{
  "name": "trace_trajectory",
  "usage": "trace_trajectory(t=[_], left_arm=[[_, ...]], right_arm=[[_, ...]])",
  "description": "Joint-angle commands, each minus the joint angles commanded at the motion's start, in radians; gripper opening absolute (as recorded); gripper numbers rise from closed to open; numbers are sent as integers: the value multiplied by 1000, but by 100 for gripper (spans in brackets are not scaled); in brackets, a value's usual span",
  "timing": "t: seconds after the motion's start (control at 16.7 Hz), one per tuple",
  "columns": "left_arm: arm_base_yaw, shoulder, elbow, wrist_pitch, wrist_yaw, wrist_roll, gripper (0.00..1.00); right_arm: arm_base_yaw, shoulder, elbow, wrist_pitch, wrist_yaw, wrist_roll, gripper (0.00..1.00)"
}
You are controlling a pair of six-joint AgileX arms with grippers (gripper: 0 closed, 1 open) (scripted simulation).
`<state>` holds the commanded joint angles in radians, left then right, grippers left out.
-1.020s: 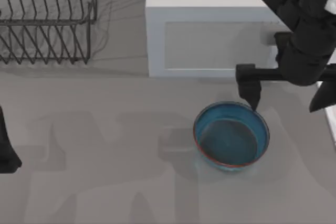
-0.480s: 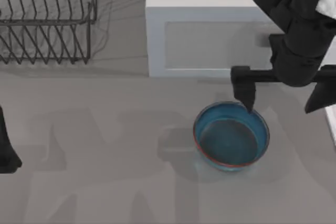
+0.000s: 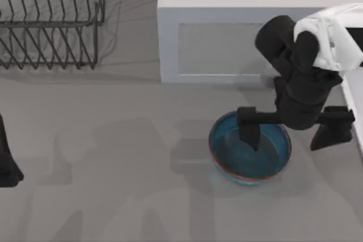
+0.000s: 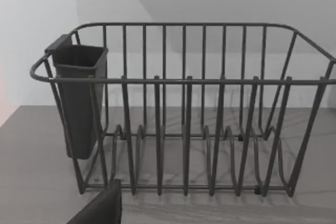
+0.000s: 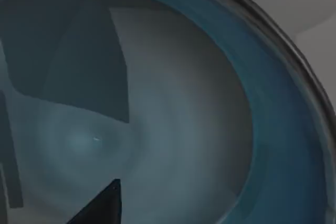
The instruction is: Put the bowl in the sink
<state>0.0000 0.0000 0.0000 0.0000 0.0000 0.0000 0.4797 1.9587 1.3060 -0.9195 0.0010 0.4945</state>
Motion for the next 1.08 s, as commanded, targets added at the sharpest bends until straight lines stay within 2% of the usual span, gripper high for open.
trace_trajectory(t=[0.42, 1.08], left_arm=[[0, 0, 0, 0, 0, 0, 100], [0, 0, 0, 0, 0, 0, 100]], right_arm=[[-23, 17, -41, 59, 1, -21, 100], [-23, 17, -41, 59, 1, -21, 17]])
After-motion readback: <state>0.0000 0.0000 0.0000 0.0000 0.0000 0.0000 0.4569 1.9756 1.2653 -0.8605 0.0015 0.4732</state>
